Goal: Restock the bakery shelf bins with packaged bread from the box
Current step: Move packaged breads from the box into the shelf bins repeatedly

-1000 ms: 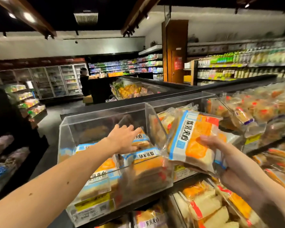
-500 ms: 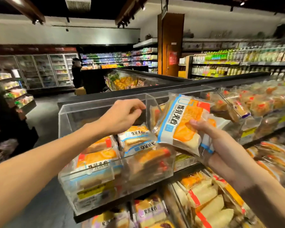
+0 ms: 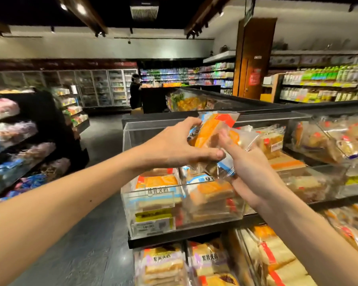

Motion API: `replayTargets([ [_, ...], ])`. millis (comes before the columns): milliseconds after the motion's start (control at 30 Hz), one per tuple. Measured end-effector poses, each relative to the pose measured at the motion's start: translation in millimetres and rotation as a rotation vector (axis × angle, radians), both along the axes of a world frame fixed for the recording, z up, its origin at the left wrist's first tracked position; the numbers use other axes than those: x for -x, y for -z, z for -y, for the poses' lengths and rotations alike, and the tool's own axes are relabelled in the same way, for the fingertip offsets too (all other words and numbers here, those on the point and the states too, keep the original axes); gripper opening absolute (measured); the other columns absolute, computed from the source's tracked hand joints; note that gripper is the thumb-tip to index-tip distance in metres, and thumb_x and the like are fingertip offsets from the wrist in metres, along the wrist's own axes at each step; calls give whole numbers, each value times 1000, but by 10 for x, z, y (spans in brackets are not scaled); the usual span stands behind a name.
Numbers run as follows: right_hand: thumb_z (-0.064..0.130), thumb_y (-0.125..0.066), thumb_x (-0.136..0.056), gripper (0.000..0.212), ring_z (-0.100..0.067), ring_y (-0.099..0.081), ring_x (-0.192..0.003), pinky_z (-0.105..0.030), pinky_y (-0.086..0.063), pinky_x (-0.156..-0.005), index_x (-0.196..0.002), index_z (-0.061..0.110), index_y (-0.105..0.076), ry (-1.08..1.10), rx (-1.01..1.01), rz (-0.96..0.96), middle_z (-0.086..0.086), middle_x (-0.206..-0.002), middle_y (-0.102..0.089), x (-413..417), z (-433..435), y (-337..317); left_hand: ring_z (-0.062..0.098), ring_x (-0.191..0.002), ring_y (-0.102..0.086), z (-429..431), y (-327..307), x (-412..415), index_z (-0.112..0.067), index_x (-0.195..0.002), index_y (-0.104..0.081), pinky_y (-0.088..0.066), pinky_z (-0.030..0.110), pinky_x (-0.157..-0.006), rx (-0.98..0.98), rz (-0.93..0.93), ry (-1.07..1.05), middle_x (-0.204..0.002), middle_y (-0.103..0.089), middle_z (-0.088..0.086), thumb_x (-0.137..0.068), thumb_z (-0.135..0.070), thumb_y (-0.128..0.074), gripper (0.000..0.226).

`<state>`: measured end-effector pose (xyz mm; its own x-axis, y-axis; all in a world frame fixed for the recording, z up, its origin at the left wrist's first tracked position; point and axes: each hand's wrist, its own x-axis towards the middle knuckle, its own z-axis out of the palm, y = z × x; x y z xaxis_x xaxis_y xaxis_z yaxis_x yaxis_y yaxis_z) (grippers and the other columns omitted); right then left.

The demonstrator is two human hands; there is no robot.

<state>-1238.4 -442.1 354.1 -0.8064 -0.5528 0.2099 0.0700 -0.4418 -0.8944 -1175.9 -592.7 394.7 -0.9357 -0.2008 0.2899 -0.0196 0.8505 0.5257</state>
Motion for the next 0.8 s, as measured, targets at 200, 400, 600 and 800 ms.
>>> replayTargets([
  [200,25,-63,-94,25,-24,-76,-84,-42,-63,-61,-117,15,-60,6,-52,81,-13,-97,-77,168,-223,-38,13,-115,-55,374,96,3,-35,-141,-38,-46,36,-100,53,22,-38,-130,-54,-10,-72,-56,-80,83],
  [400,18,-61,-96,22,-18,-76,-73,-29,-57,-49,-117,13,-59,130,-39,108,-8,-86,-78,321,-520,-80,22,-123,-50,612,312,460,-28,-138,-41,-39,31,-95,300,166,10,-136,-55,4,-78,-45,-80,74],
  [600,16,-65,-90,21,-19,-76,-71,-29,-58,-48,-111,11,-65,162,-94,158,-11,-87,-78,367,-705,48,31,-127,-47,677,580,1099,-22,-141,-37,-39,37,-103,557,306,24,-137,-50,12,-83,-38,-74,71],
  [800,20,-71,-74,46,-24,-76,-78,-36,-62,-58,-117,7,-64,152,-135,218,-16,-94,-77,408,-798,95,30,-137,-38,748,791,1456,-18,-146,-39,-32,40,-112,652,340,110,-148,-45,11,-89,-44,-68,69],
])
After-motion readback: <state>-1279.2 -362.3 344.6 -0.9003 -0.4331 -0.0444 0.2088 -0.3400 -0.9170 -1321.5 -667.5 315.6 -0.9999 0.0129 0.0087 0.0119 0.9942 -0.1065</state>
